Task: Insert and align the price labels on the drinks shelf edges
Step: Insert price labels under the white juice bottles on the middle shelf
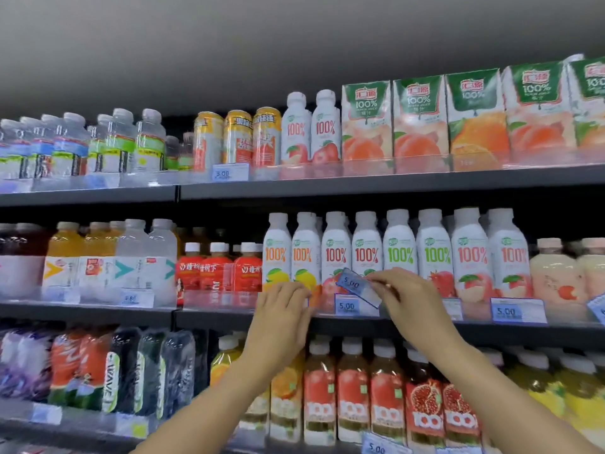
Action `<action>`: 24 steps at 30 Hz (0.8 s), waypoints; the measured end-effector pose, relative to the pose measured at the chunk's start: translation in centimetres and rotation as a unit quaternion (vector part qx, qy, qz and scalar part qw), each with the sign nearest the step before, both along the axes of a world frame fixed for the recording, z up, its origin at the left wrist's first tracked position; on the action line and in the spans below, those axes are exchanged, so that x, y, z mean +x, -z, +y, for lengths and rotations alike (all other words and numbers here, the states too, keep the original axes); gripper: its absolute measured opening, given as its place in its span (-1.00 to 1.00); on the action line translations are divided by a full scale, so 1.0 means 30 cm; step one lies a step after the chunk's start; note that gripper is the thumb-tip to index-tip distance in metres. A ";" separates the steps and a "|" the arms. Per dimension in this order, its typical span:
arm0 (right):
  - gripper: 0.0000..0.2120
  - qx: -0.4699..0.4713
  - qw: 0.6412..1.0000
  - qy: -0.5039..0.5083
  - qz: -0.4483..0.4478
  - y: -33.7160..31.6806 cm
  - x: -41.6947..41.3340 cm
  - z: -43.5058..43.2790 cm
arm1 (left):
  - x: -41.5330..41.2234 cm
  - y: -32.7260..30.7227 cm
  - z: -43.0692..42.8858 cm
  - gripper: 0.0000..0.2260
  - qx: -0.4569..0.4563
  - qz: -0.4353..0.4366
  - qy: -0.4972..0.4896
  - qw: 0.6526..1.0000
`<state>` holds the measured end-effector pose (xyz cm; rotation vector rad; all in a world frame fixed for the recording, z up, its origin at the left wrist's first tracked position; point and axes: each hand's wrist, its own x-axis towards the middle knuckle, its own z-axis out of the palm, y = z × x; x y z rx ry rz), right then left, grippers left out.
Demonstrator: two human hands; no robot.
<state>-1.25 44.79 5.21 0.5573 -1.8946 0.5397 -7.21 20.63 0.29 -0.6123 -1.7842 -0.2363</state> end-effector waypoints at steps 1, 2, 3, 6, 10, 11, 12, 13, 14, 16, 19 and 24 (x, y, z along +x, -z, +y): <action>-0.85 -0.024 1.000 0.000 -0.007 -0.003 -0.005 -0.040 | -0.020 -0.001 -0.056 -0.70 0.014 -0.013 -0.015 1.000; -0.85 -0.044 0.999 -0.002 -0.015 -0.005 -0.010 -0.077 | -0.037 -0.004 -0.104 -0.66 0.026 -0.029 -0.028 0.999; -0.85 -0.058 0.998 -0.004 -0.024 -0.007 -0.018 -0.111 | -0.051 -0.006 -0.145 -0.61 0.031 -0.047 -0.040 0.998; -0.84 -0.069 0.996 -0.004 -0.052 -0.004 -0.048 -0.190 | -0.087 -0.011 -0.216 -0.59 0.029 -0.088 -0.048 0.995; -0.84 -0.072 0.995 0.014 -0.071 -0.006 -0.061 -0.253 | -0.112 -0.020 -0.222 -0.76 0.039 -0.080 0.014 0.996; -0.84 -0.070 0.995 0.022 -0.072 -0.006 -0.059 -0.262 | -0.115 -0.020 -0.218 -0.78 0.046 -0.076 0.026 0.996; -0.84 -0.072 0.994 0.026 -0.073 -0.006 -0.056 -0.268 | -0.118 -0.021 -0.214 -0.79 0.052 -0.073 0.034 0.995; -0.85 -0.078 0.993 0.028 -0.078 -0.008 -0.055 -0.273 | -0.119 -0.022 -0.209 -0.81 0.057 -0.071 0.041 0.995; -0.85 -0.084 0.993 0.028 -0.084 -0.008 -0.053 -0.275 | -0.119 -0.025 -0.205 -0.82 0.061 -0.070 0.048 0.994; -0.84 -0.091 0.990 0.023 -0.101 -0.007 -0.051 -0.279 | -0.115 -0.028 -0.196 -0.87 0.071 -0.076 0.059 0.993; -0.85 -0.097 0.987 0.016 -0.129 -0.003 -0.055 -0.279 | -0.109 -0.035 -0.183 -0.94 0.080 -0.090 0.066 0.991; -0.87 -0.133 0.978 -0.007 -0.163 -0.018 -0.067 -0.265 | -0.065 -0.069 -0.208 -0.88 0.149 -0.093 0.096 0.980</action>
